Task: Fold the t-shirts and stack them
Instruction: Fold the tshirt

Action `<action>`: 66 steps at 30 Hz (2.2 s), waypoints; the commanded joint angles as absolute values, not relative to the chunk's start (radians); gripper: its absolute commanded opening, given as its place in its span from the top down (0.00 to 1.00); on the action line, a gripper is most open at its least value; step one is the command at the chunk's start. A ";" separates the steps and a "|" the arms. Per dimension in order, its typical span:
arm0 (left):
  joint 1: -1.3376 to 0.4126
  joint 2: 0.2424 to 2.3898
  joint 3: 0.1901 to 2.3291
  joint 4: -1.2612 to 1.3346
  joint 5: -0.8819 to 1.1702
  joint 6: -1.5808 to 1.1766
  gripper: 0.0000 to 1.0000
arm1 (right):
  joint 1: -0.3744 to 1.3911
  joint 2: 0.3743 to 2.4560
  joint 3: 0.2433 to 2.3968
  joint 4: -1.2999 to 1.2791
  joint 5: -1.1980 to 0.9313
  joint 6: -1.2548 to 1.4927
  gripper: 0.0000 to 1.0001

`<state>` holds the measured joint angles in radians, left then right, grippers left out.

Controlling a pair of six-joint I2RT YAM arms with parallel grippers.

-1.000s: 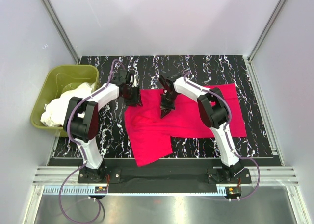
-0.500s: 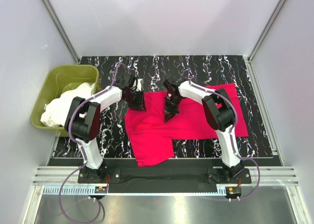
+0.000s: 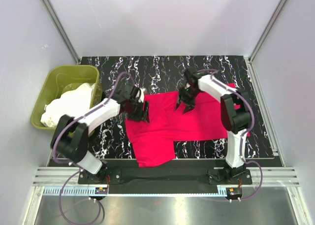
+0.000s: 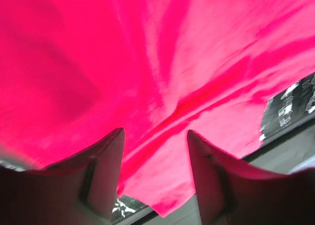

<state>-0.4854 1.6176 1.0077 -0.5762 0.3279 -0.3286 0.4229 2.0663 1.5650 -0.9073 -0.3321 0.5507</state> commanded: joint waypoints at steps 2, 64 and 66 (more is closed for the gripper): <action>-0.463 1.480 1.153 -0.549 0.082 -0.331 0.37 | 0.295 2.029 1.653 -0.848 -0.212 0.561 0.40; -0.457 1.239 0.735 -0.696 -0.098 -0.601 0.47 | -0.037 1.353 1.089 -1.002 -0.224 0.529 0.49; -0.449 1.252 0.726 -0.716 -0.132 -0.676 0.48 | -0.043 1.341 1.104 -1.035 -0.206 0.520 0.50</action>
<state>-0.4614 1.2343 0.7307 -0.7795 -0.0711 -0.5835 -0.0345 1.3994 1.0786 -1.0248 -0.2111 0.5289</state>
